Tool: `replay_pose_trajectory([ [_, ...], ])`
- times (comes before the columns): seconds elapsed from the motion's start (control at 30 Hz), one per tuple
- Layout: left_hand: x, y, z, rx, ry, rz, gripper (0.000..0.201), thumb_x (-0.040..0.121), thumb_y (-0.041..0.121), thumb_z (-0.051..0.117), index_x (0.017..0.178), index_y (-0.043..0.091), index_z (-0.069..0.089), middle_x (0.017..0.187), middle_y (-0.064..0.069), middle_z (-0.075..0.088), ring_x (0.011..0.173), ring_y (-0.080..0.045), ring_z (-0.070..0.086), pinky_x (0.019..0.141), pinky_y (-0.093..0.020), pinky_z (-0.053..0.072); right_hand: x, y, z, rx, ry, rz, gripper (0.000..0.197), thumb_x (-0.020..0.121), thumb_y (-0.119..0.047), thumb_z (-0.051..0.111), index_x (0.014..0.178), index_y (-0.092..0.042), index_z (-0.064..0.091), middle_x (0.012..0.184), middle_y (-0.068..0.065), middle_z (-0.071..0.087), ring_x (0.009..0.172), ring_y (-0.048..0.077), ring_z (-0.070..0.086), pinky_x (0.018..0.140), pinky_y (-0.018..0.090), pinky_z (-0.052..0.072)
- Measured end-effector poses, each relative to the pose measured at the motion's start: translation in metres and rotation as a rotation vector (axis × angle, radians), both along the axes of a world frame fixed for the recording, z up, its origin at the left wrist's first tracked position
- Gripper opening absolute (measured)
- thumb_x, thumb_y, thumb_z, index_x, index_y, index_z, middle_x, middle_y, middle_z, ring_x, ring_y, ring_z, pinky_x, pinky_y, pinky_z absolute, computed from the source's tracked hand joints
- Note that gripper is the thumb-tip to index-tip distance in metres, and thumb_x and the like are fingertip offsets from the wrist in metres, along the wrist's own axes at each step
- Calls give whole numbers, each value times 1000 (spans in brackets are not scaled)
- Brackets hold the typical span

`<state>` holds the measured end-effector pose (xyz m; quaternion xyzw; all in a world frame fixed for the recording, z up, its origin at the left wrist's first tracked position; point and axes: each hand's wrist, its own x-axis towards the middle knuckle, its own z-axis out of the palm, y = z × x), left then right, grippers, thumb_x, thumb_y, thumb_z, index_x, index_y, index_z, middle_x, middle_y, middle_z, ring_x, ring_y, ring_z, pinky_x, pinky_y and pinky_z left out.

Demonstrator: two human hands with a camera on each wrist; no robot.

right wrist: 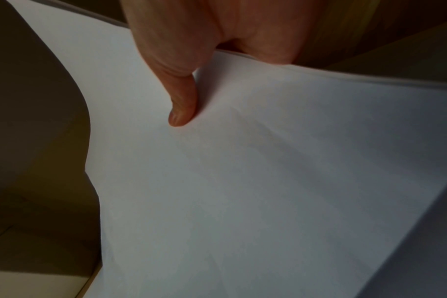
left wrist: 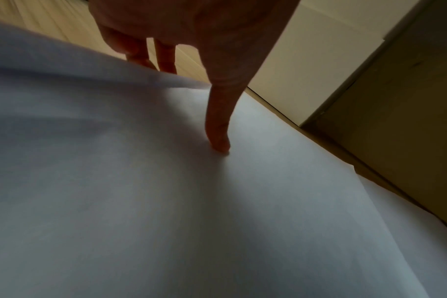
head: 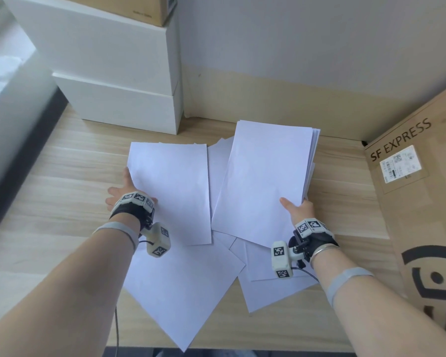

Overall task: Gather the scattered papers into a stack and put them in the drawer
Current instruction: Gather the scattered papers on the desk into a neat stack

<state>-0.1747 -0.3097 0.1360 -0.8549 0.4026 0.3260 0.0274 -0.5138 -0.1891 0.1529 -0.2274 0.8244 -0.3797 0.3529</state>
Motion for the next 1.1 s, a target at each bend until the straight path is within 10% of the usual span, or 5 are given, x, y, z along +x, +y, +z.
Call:
replay_pose_trajectory([
  [0.17, 9, -1, 3, -92, 30, -11, 98, 83, 19, 63, 144, 49, -8, 120, -21, 59, 124, -37, 45, 107, -45, 28, -3, 5, 1, 7, 10, -5, 35, 85, -10, 65, 116, 7, 58, 120, 20, 62, 96, 17, 55, 84, 25, 39],
  [0.37, 9, 0, 7, -169, 162, -118, 31, 86, 3, 46, 113, 3, 62, 114, -26, 65, 105, -40, 60, 85, -39, 46, -2, 7, 6, 1, 3, -31, 37, 85, -7, 64, 117, 10, 56, 122, 23, 60, 110, 30, 59, 83, 25, 38],
  [0.73, -25, -8, 11, -136, 286, -329, 35, 88, 6, 49, 122, 3, 58, 120, -24, 62, 112, -38, 58, 93, -40, 46, -25, 26, 10, 19, -9, -125, 41, 83, -9, 67, 115, 15, 55, 121, 26, 60, 113, 37, 58, 85, 30, 41],
  [1.1, -74, -16, -5, -118, 66, -486, 43, 87, 23, 55, 128, 11, 53, 135, -15, 46, 125, -33, 44, 99, -35, 39, -54, 61, 4, 60, -30, -261, 39, 84, -5, 65, 116, 14, 56, 123, 28, 59, 114, 39, 57, 84, 29, 40],
])
